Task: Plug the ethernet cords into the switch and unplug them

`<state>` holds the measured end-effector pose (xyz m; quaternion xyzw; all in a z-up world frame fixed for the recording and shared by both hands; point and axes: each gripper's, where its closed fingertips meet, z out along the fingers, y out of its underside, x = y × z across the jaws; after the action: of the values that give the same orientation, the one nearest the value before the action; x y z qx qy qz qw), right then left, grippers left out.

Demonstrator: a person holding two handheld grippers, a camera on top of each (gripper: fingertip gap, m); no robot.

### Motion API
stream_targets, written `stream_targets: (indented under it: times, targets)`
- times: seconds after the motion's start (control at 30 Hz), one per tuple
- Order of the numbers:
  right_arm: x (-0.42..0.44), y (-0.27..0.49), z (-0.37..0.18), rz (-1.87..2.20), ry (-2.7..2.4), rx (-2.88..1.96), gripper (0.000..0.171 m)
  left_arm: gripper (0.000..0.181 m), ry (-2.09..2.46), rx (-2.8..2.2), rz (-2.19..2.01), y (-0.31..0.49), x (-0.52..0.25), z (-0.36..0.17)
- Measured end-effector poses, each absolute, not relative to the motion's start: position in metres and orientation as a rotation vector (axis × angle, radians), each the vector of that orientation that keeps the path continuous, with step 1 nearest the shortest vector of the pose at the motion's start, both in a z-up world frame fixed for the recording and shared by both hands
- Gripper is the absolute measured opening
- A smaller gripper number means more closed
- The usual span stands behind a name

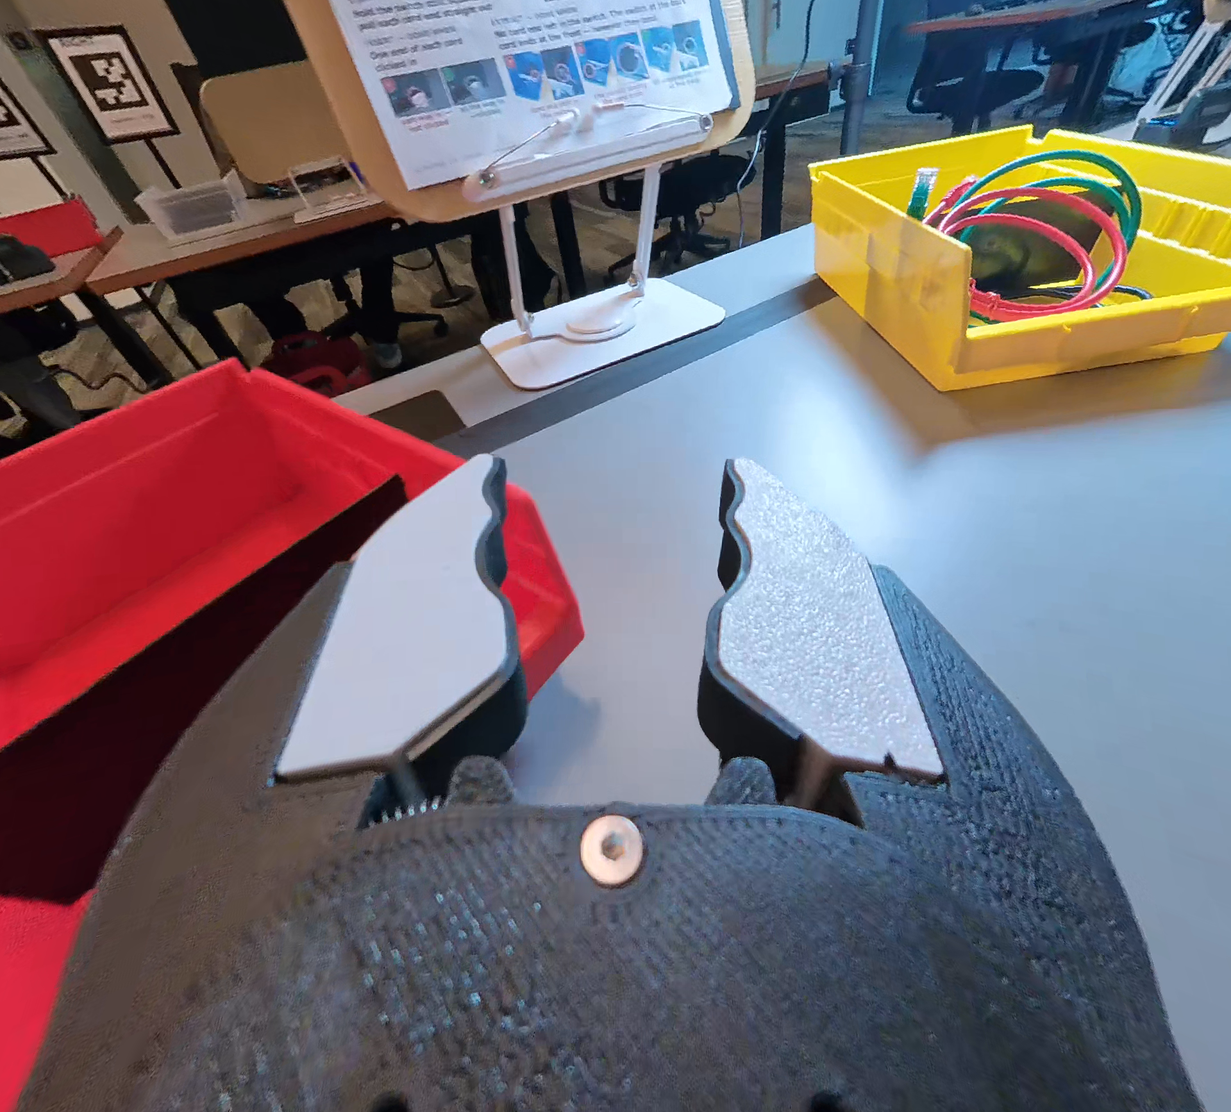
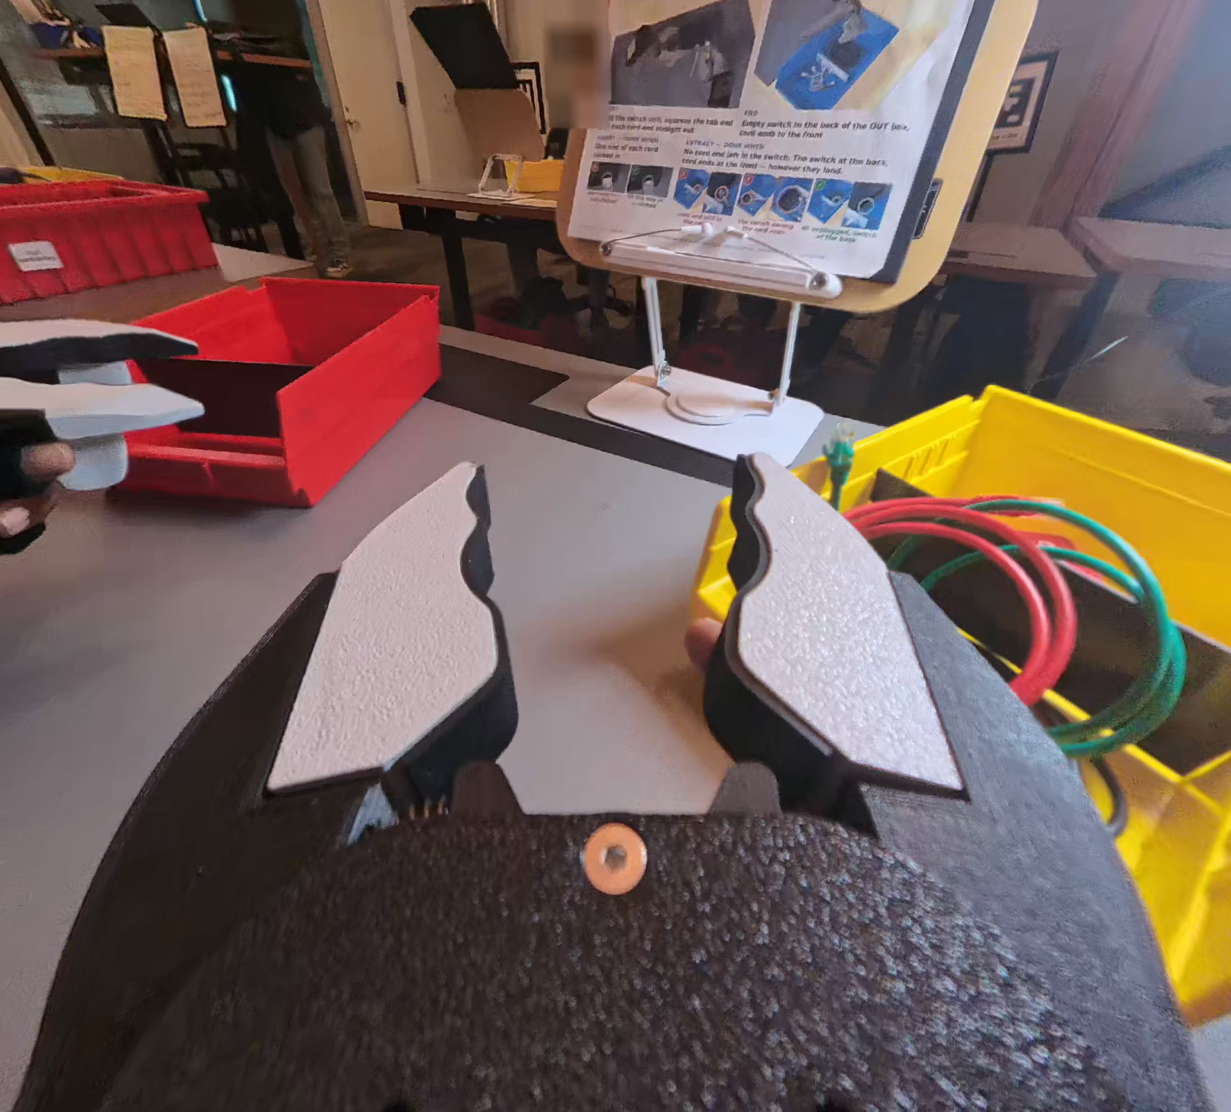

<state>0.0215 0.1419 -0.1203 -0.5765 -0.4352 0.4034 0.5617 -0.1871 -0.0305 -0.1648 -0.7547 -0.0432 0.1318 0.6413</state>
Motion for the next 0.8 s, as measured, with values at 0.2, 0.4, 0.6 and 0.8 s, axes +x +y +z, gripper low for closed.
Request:
stream_targets:
  times: [0.2, 0.4, 0.6, 0.8]
  targets:
    - [0.013, 0.104, -0.166, 1.010, -1.061, -1.375, 0.070, 0.066, -0.210, -1.745, 0.301, -0.069, -0.208, -0.190]
    - [-0.007, 0.110, -0.214, 0.860, -1.213, -1.437, 0.073, 0.067, -0.263, -1.747, 0.425, -0.096, -0.242, -0.192]
    - [-0.002, 0.122, -0.222, 0.819, -1.208, -1.480, 0.071, 0.068, 0.019, -2.191, 0.642, -0.100, -0.262, -0.237]
    - [0.001, 0.124, -0.219, 0.784, -1.209, -1.468, 0.070, 0.049, 0.280, -2.526, 0.707, -0.094, -0.281, -0.285]
